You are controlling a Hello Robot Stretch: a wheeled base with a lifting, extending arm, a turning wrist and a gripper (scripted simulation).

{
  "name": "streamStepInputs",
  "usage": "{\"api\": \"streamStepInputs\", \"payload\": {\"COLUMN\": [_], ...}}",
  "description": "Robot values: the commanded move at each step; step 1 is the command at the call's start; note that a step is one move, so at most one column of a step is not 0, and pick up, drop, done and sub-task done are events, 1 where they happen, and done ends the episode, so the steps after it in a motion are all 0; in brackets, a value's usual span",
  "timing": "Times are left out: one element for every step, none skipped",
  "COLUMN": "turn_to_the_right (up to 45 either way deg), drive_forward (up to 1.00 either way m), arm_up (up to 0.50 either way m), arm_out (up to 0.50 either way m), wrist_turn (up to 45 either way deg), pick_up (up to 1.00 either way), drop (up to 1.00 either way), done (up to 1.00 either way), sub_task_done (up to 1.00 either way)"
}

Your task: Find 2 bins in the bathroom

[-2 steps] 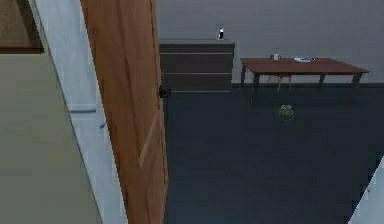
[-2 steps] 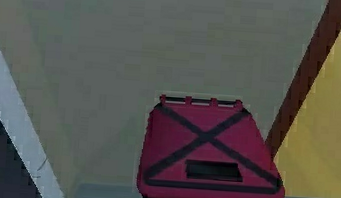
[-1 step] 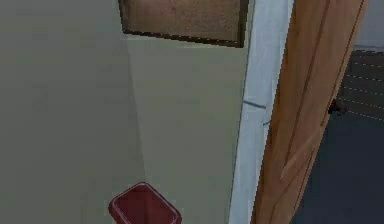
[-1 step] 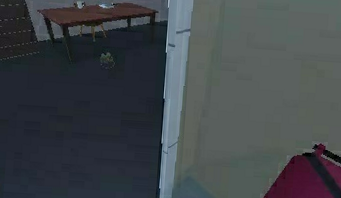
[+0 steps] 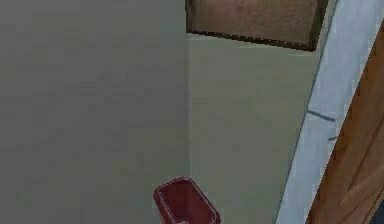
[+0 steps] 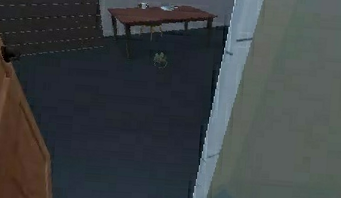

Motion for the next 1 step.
{"api": "streamStepInputs", "payload": {"turn_to_the_right": [0.0], "drive_forward": [0.0], "arm_up": [0.0], "arm_out": [0.0], "wrist_turn": [0.0], "pick_up": [0.0], "drop": [0.0], "done": [1.0], "sub_task_done": [0.0]}}
